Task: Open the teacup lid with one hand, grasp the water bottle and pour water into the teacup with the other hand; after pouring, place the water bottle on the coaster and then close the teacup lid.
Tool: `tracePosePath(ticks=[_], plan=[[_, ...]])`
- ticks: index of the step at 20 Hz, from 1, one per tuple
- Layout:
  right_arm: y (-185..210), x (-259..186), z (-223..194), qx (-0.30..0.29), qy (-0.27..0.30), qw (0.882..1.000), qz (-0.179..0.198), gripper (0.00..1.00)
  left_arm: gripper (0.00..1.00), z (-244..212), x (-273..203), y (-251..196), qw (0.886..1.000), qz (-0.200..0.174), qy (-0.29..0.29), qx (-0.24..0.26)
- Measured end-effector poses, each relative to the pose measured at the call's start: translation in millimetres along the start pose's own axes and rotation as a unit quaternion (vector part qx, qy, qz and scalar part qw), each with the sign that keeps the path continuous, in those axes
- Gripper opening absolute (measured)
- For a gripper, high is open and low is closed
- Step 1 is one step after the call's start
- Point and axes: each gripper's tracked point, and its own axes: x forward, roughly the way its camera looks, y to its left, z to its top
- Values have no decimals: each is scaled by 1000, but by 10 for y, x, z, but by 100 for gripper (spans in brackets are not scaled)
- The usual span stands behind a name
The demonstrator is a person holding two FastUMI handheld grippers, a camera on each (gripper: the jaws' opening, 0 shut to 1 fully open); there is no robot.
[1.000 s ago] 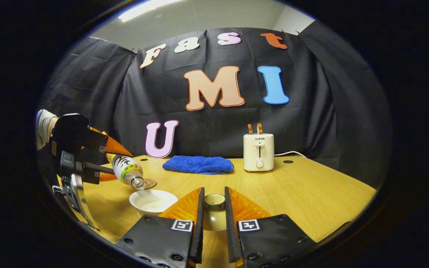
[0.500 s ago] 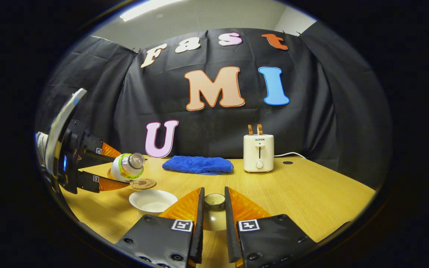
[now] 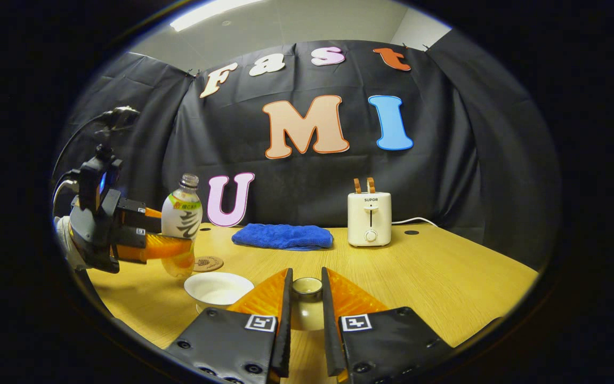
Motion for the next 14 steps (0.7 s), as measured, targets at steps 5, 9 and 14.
tracePosePath(ticks=[5,9,14], plan=[[4,3,-1,-1,-2,1000,-1,30,60,-19,90,298,994,36,-21,-99],[6,4,9,-3,-5,1000,-1,30,60,35,144,578,987,77,-57,-129],[5,7,12,-4,-8,1000,-1,30,60,-16,306,724,983,101,-58,-144]])
